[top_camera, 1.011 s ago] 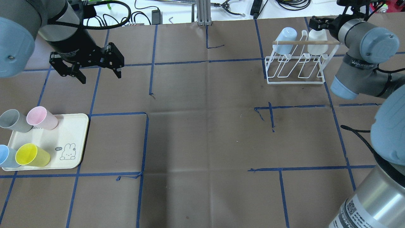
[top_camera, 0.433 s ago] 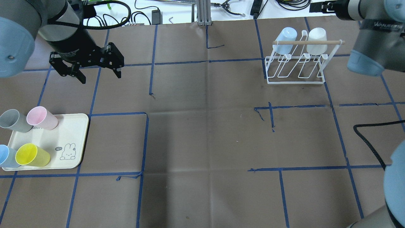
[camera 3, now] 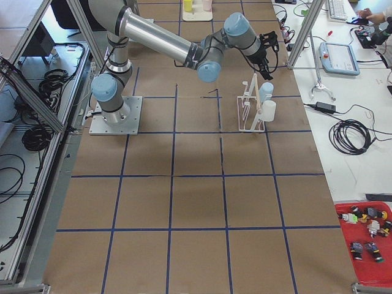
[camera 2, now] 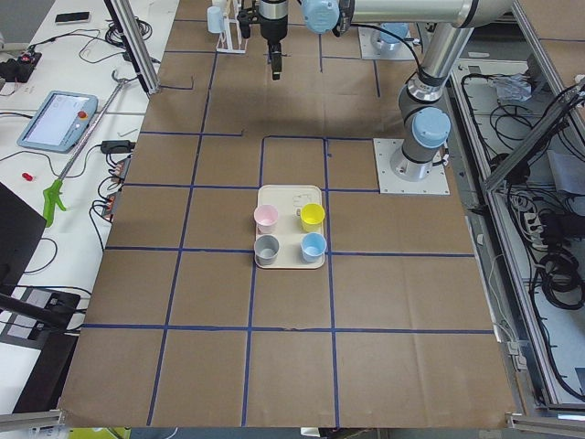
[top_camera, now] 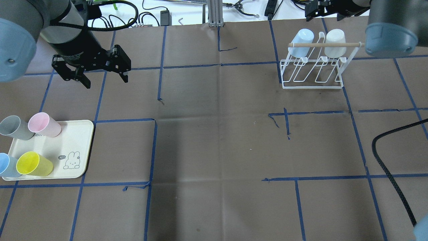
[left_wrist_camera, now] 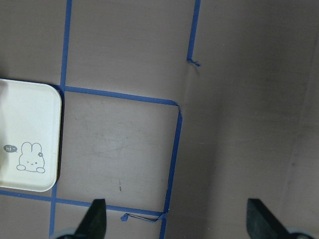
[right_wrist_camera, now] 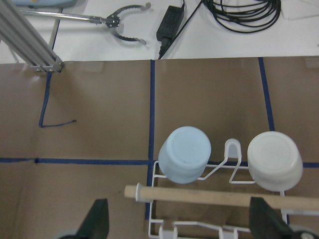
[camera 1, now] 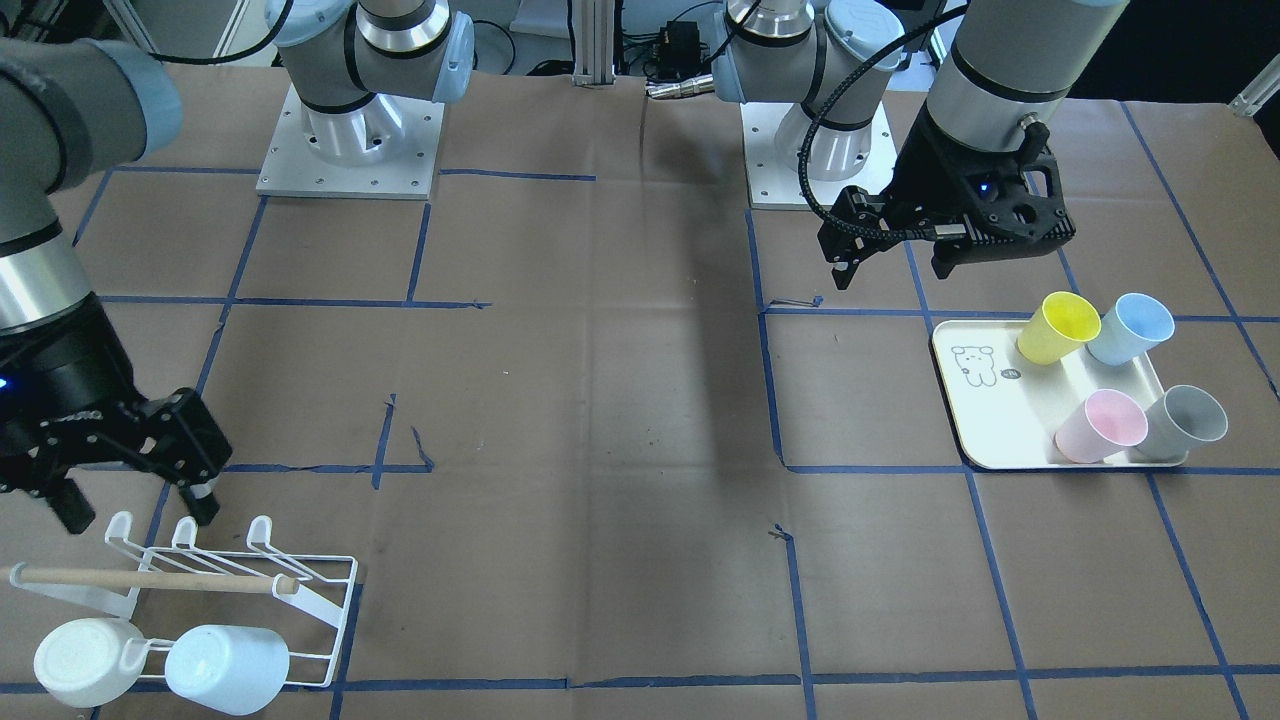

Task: Transfer IKEA cup to right arm and place on rack

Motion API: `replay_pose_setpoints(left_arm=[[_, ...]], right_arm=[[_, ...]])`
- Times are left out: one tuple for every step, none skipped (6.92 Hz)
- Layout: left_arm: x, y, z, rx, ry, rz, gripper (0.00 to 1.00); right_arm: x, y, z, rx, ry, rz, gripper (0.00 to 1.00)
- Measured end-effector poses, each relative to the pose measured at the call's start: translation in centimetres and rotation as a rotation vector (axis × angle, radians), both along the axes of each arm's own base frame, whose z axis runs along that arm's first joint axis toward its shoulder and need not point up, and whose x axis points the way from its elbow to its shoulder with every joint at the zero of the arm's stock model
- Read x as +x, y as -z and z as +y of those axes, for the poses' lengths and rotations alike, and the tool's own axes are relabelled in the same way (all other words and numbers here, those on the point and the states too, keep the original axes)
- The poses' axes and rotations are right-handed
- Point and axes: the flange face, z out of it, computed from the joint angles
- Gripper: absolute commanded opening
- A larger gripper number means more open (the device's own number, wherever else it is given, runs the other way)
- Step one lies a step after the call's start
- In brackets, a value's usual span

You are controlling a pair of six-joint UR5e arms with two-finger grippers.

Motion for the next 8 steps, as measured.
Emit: replay_pose_setpoints(left_arm=[[0.0,0.0,0.0,0.000,0.000,0.000,1.00],[0.0,0.0,0.0,0.000,0.000,0.000,1.00],[0.0,0.0,0.0,0.000,0.000,0.000,1.00],[0.0,0.0,0.0,0.000,0.000,-0.001,1.00],[0.0,0.0,0.0,-0.001,0.001,-0.001,1.00],[0.0,-0.1,0.0,-0.001,0.001,-0.002,1.00],[0.0,-0.1,0.1,-0.001,0.001,-0.002,1.00],[0.0,-0.1,0.1,-0.001,0.002,-0.002,1.00]], right_arm=[[2.5,-1.0,2.0,0.092,0.008,-0.005,1.00],[4.9,-1.5,4.3,0.190,0.008,-0.004,1.00],[7.1,-1.9,6.5,0.266,0.005,0.024,1.00],[9.2,-2.4,8.7,0.309,-0.008,0.066,1.00],[10.8,-2.8,11.0,0.338,-0.022,0.092,1.00],[11.4,-3.0,12.7,0.353,-0.028,0.102,1.00],[11.3,-3.0,13.6,0.363,-0.028,0.105,1.00],[10.7,-3.0,13.9,0.373,-0.019,0.105,1.00]])
